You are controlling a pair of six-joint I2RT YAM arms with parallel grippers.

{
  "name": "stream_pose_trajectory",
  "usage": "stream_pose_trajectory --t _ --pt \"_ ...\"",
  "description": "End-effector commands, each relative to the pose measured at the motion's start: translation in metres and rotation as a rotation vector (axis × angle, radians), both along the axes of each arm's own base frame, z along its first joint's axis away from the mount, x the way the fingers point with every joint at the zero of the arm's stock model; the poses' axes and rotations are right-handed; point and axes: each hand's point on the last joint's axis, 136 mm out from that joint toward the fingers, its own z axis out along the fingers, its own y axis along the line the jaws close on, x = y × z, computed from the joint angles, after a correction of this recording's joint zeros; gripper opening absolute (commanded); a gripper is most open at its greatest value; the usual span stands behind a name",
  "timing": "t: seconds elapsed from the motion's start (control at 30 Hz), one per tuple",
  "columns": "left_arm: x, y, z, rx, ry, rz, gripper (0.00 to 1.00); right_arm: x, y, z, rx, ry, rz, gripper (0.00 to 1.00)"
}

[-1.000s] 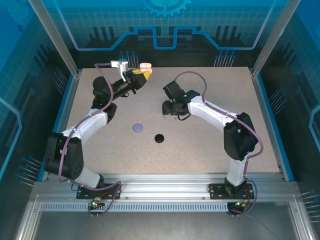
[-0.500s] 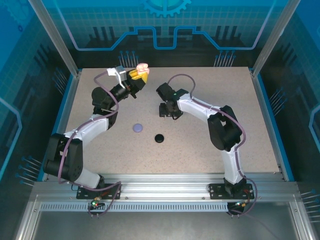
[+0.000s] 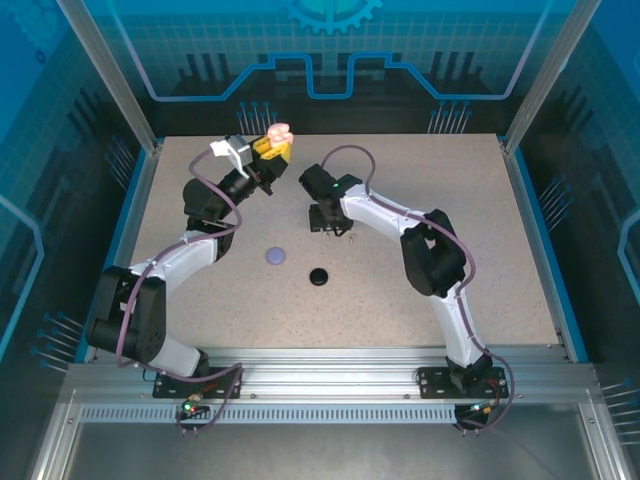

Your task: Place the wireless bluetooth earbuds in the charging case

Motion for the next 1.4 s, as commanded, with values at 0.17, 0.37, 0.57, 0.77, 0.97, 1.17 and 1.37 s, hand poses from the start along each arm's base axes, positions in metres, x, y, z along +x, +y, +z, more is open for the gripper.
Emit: stream_pose_trajectory --t 0.17,0.37,0.57,0.77,0.97,1.17,1.37 --pt "-0.004 0.003 0.012 -0.014 -0.079 0.037 0.0 -0.004 -0.001 -0.02 -0.102 0.045 0.022 0.51" --pt "-0.004 0.005 0.014 -0.031 -0.083 0.039 0.0 -0.006 -0.003 -0.04 -0.136 0.075 0.031 0.45" --pt "-0.003 0.005 0.015 -0.033 -0.081 0.038 0.0 -0.004 0.005 -0.046 -0.118 0.079 0.043 0.44" --pt "-0.003 0.005 0.011 -0.024 -0.078 0.042 0.0 -0.004 0.008 -0.05 -0.113 0.089 0.034 0.43" --pt "-0.002 0.005 0.01 -0.025 -0.074 0.042 0.0 -0.009 0.004 -0.046 -0.123 0.097 -0.009 0.44" --pt "-0.002 0.004 0.009 -0.031 -0.067 0.033 0.0 -0.015 -0.005 -0.039 -0.146 0.081 -0.009 0.45" --pt "-0.003 0.004 0.008 -0.034 -0.061 0.027 0.0 -0.02 -0.011 -0.032 -0.153 0.071 -0.012 0.45"
